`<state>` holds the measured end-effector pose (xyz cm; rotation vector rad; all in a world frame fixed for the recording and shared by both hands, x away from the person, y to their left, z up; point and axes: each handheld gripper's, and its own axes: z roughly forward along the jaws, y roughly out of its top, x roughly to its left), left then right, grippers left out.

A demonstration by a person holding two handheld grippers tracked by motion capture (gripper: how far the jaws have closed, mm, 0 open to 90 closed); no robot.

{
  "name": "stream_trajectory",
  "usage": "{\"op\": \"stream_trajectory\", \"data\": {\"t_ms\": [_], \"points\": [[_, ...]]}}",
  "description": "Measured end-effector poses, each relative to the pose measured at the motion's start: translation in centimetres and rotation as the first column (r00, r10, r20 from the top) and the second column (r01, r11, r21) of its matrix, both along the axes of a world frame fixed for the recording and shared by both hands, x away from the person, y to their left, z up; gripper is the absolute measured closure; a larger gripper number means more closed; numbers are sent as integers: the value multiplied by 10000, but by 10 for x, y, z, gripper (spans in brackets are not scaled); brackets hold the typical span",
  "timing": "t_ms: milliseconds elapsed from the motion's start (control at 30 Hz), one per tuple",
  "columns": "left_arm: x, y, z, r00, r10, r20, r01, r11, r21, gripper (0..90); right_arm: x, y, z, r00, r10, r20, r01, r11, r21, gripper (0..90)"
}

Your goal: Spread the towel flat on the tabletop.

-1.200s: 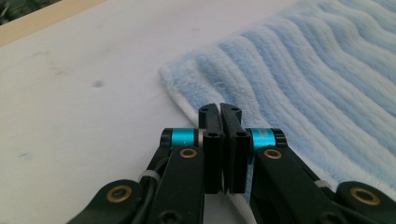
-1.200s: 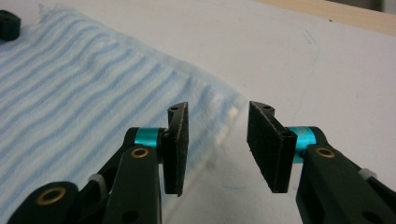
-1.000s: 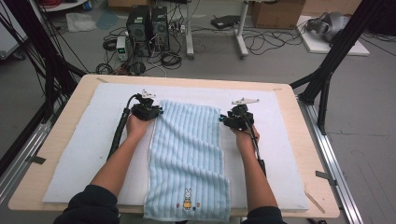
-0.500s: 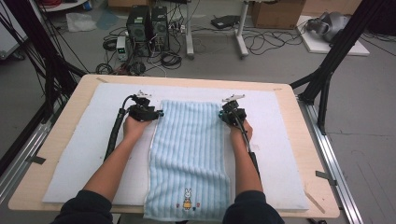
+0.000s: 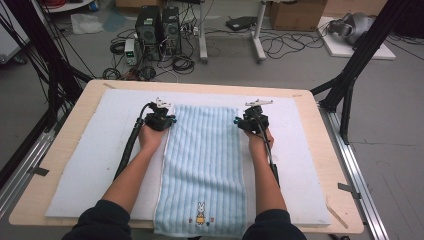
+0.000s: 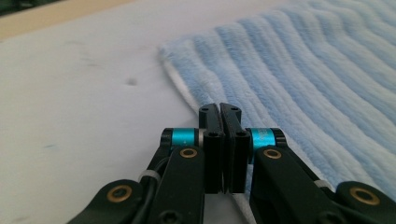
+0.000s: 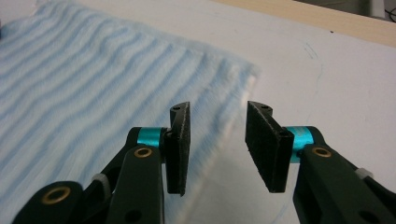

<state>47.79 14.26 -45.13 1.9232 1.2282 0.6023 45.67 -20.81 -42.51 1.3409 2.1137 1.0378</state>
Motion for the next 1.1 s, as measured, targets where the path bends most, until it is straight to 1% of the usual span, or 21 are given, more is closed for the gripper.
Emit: {"op": "stream_trajectory", "data": {"t_ms": [67,100,133,200,300,333,367,400,467,500,567,633,667,733,767,800,833,867,933,1033,1100], "points": [[3,4,0,9998,122,-170,-127,9994,-329,866,-4,0,-1,9999,124,32,-124,9999,114,603],[3,5,0,9996,186,-191,-194,9989,-436,812,-5,0,-2,9998,174,-5,-174,9998,139,603],[3,7,1,9996,183,-208,-193,9986,-498,696,-5,1,-3,9997,231,-120,-229,9996,136,603],[3,12,1,9994,98,-331,-118,9981,-604,614,-3,4,-8,9984,358,-429,-349,9992,204,616],[2,18,2,9990,-20,-447,-12,9974,-717,572,0,12,-18,9937,730,-852,-744,9972,-125,755],[1,20,3,9988,-76,-485,40,9972,-747,560,0,14,-19,9947,779,-675,-808,9959,-417,838],[0,21,4,9987,-88,-499,51,9973,-731,558,1,15,-19,9952,770,-611,-801,9956,-495,870],[-1,21,5,9990,-65,-440,32,9972,-751,557,3,15,-19,9956,784,-523,-816,9947,-628,875],[-3,22,5,9987,-175,-474,134,9962,-863,557,6,15,-20,9995,240,-187,-260,9931,-1143,878],[-3,21,5,9985,-261,-485,219,9962,-847,557,8,13,-20,9999,-121,-58,113,9937,-1119,872],[-4,18,4,9973,-554,-490,502,9936,-1017,553,9,7,-24,9988,-441,-192,438,9989,-148,792],[-4,14,1,9960,-784,-425,740,9925,-976,551,8,6,-23,9990,-396,-196,395,9992,-46,675],[-3,11,0,9957,-819,-439,777,9928,-911,553,6,6,-22,9994,-309,-177,307,9995,-101,665],[-5,4,0,9961,-852,-225,847,9961,-248,595,2,2,-18,9996,-280,-59,280,9996,19,631],[-5,2,0,9944,-1053,-103,1052,9944,-111,641,1,0,-16,9996,-251,-89,252,9996,153,624],[-6,-1,0,9909,-1346,-8,1345,9908,167,794,-1,-2,-15,9997,-233,-91,235,9996,177,618],[-7,-5,0,9910,-1332,166,1321,9898,537,861,-3,-4,-14,9998,-177,-50,178,9997,185,612],[-7,-8,0,9907,-1335,274,1311,9884,771,871,-5,-5,-13,9999,-140,-50,141,9995,269,604],[-4,-7,0,9957,-896,256,878,9940,650,875,-9,-6,-12,9999,-41,-93,45,9991,413,598],[-3,-4,0,9989,-430,170,423,9983,402,855,-13,-4,-13,9993,363,-122,-360,9990,264,585],[-3,0,1,9998,-163,115,159,9994,311,659,-15,-2,-14,9989,436,-147,-434,9989,159,569]]}}
